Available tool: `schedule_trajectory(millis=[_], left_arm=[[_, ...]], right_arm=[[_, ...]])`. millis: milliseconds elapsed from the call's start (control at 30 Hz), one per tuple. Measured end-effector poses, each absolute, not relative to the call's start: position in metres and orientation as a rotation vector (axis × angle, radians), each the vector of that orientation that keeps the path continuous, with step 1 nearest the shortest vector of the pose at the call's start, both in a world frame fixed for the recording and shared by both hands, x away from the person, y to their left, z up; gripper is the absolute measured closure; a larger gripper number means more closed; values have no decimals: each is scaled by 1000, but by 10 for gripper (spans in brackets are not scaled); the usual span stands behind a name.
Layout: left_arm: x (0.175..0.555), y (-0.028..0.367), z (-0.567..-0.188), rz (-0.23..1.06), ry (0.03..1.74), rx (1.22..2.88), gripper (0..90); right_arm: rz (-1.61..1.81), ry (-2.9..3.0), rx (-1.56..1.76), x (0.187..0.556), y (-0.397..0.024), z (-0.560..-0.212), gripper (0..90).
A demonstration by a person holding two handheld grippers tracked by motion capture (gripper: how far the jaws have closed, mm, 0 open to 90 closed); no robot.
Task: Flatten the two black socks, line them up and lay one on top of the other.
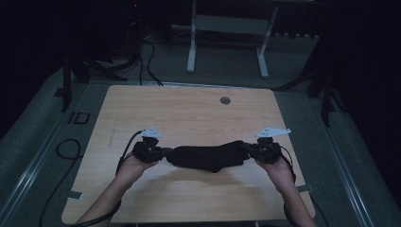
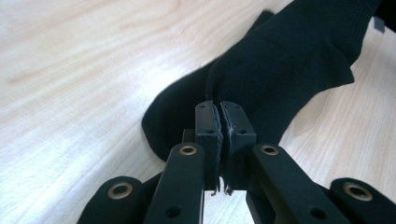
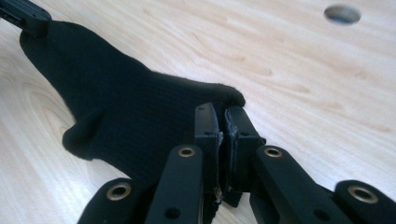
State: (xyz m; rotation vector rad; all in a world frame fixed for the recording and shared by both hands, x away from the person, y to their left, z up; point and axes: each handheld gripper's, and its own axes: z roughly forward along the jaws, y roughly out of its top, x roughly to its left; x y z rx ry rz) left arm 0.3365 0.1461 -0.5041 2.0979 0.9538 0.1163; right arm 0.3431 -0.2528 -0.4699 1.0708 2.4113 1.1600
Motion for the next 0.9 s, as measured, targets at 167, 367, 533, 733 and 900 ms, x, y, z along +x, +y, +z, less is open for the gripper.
schedule_trajectory(millis=[167, 367, 533, 733, 900], left_arm=[[350, 141, -518, 101, 979, 2117, 868], [363, 141, -532, 68, 1017, 2127, 867], [373, 138, -546, 59, 1048, 2153, 866], [377, 136, -552, 63, 1051, 2167, 864], [377, 133, -553, 77, 1044, 2184, 853]], right_arm=[[1117, 2435, 1135, 360, -253, -492, 850], [1072, 2456, 1202, 373, -253, -514, 850], [984, 2489, 1235, 383, -248, -538, 846], [976, 2487, 1245, 387, -247, -545, 838], [968, 2486, 1235, 386, -247, -545, 802]])
